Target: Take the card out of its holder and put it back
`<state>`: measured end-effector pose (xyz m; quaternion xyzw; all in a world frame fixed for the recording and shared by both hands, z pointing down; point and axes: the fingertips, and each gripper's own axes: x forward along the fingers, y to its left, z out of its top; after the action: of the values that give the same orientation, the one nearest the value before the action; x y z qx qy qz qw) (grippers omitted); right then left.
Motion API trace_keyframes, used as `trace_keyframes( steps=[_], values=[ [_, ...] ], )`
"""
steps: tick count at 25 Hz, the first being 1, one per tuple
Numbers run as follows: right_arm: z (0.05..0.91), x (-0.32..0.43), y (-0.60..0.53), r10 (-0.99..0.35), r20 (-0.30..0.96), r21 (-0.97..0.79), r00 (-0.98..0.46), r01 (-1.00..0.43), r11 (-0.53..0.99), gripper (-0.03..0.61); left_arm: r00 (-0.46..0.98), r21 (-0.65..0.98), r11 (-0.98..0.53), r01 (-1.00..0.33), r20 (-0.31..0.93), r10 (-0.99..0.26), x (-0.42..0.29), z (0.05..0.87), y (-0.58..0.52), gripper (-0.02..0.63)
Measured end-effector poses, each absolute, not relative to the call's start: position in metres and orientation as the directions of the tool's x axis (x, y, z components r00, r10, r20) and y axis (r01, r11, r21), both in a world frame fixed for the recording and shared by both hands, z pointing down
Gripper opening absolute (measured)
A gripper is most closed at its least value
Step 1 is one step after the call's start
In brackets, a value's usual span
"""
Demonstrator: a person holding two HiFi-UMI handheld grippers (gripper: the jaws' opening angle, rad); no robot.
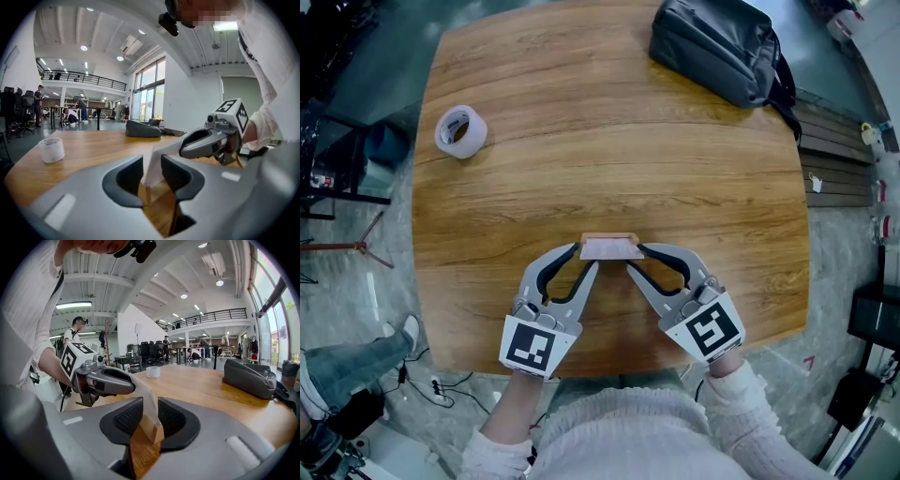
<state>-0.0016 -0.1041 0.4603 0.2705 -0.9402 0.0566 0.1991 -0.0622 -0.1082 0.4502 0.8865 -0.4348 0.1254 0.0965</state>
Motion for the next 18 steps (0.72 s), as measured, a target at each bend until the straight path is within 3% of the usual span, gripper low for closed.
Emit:
trace_keyframes(
  steps=[5,18],
  values=[
    [0.448,0.003,-0.102,-0.519,0.375,0.004,-0.768,-0.559,0.829,0.100,0.573,0.103,-0.570,-0.815,0.287,-0.767,-0.069,0.442,-0.106,0.137],
    [0.412,0.010,-0.067,-0.557,0.359,0.028,-0.749,-0.588,0.808,0.097,0.569,0.173,-0.542,-0.822,0.227,-0.790,-0.072,0.407,-0.069,0.132]
  ],
)
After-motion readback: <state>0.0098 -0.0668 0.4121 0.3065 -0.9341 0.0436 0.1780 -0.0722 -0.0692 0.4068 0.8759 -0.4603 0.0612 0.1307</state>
